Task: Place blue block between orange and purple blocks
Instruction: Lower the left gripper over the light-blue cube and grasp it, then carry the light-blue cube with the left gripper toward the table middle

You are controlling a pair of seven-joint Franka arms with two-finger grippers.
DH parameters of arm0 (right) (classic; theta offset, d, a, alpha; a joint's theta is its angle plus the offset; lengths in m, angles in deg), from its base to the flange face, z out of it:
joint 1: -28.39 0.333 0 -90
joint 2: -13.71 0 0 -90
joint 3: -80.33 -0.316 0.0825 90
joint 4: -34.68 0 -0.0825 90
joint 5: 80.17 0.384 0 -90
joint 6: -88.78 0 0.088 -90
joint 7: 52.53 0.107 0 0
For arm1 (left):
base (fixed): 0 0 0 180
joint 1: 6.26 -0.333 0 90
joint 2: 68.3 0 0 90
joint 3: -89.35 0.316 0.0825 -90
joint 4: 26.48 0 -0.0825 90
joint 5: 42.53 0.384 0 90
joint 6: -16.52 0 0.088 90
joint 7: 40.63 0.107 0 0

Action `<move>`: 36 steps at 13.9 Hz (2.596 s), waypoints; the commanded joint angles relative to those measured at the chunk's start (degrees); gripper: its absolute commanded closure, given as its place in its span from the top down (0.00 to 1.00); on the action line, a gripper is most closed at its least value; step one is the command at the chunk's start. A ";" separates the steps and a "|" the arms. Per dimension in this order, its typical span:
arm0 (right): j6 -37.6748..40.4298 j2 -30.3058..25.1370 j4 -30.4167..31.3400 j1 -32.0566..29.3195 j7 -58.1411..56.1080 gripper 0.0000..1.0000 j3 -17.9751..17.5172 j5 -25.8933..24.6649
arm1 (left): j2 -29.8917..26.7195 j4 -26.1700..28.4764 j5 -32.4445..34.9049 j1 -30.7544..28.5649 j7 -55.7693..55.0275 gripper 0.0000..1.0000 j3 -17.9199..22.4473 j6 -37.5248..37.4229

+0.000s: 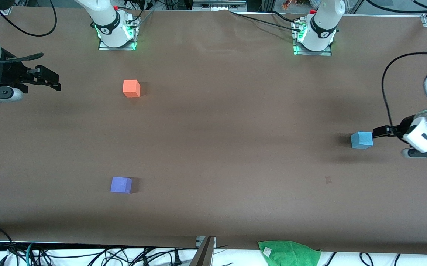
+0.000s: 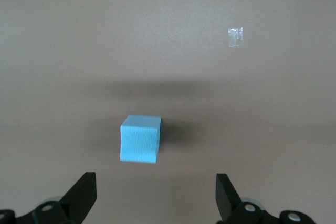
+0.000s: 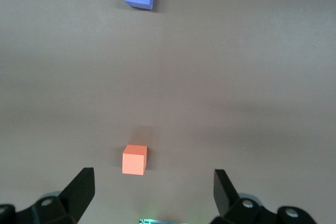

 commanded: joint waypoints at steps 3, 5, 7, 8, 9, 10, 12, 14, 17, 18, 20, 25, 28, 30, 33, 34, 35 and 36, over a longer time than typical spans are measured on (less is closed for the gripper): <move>0.43 -0.67 0.18 0.14 0.03 1.00 -0.07 -0.34 | -1.92 15.22 1.22 -2.46 4.89 1.00 -0.31 19.70; 0.43 -0.67 0.18 0.14 0.03 1.00 -0.07 -0.34 | -0.61 19.72 1.57 -3.34 5.07 1.00 -0.31 27.54; 0.43 -0.67 0.18 0.06 0.03 1.00 0.02 -0.34 | 1.23 20.79 1.66 -4.57 7.16 1.00 -0.31 30.90; 0.43 -0.67 0.18 0.06 0.03 1.00 0.02 -0.34 | 1.59 20.79 1.66 -4.66 8.48 1.00 -0.31 31.26; 0.43 -0.67 0.18 0.06 0.03 1.00 0.11 -0.34 | 2.20 20.70 1.66 -5.62 9.02 1.00 -0.31 31.35; 0.43 -0.67 0.18 0.06 0.03 1.00 0.11 -0.34 | 2.56 20.70 1.66 -6.24 10.07 1.00 -0.31 31.70; 0.43 -0.67 0.18 0.06 0.03 1.00 0.11 -0.34 | 4.05 20.88 1.66 -7.03 11.31 1.00 -0.40 32.23; 0.43 -0.67 0.18 0.06 0.03 1.00 0.11 -0.34 | 5.37 21.57 1.48 -7.82 11.31 1.00 -0.66 34.59; 0.43 -0.67 0.18 0.06 0.03 1.00 0.11 -0.34 | 5.72 23.42 0.69 -7.83 10.52 1.00 -1.02 36.10; 0.43 -0.67 0.18 0.06 0.03 1.00 0.11 -0.34 | 6.68 23.43 0.69 -7.83 10.61 1.00 -1.10 36.27; 0.43 -0.67 0.18 0.06 0.03 1.00 0.11 -0.34 | 7.66 23.43 0.69 -7.74 10.61 0.83 -1.11 38.55; 0.51 -0.67 0.18 0.06 0.03 1.00 0.11 -0.34 | 6.17 22.90 0.69 -7.30 10.43 0.20 -1.63 37.77; 0.43 -0.67 0.18 0.06 0.03 1.00 0.11 -0.34 | 1.79 21.93 0.69 -7.30 10.08 0.20 -4.78 32.78; 0.43 -0.67 0.18 0.06 0.03 1.00 0.11 -0.34 | -1.29 20.45 0.69 -7.21 7.98 0.19 -8.03 27.08; 0.43 -0.67 0.18 0.06 0.03 1.00 0.20 -0.34 | -2.01 13.96 0.69 -7.12 1.93 0.20 -16.28 14.35; 0.43 -0.67 0.18 0.06 0.03 1.00 0.20 -0.34 | -1.75 12.89 0.69 -7.12 -0.70 0.20 -18.92 12.65; 0.43 -0.67 0.18 0.06 0.03 1.00 0.20 -0.34 | -1.22 12.18 0.69 -6.60 -3.60 0.20 -20.95 12.63; 0.43 -0.67 0.18 0.06 0.03 1.00 0.20 -0.34 | -0.35 11.31 0.69 -5.29 -6.59 0.20 -22.62 12.55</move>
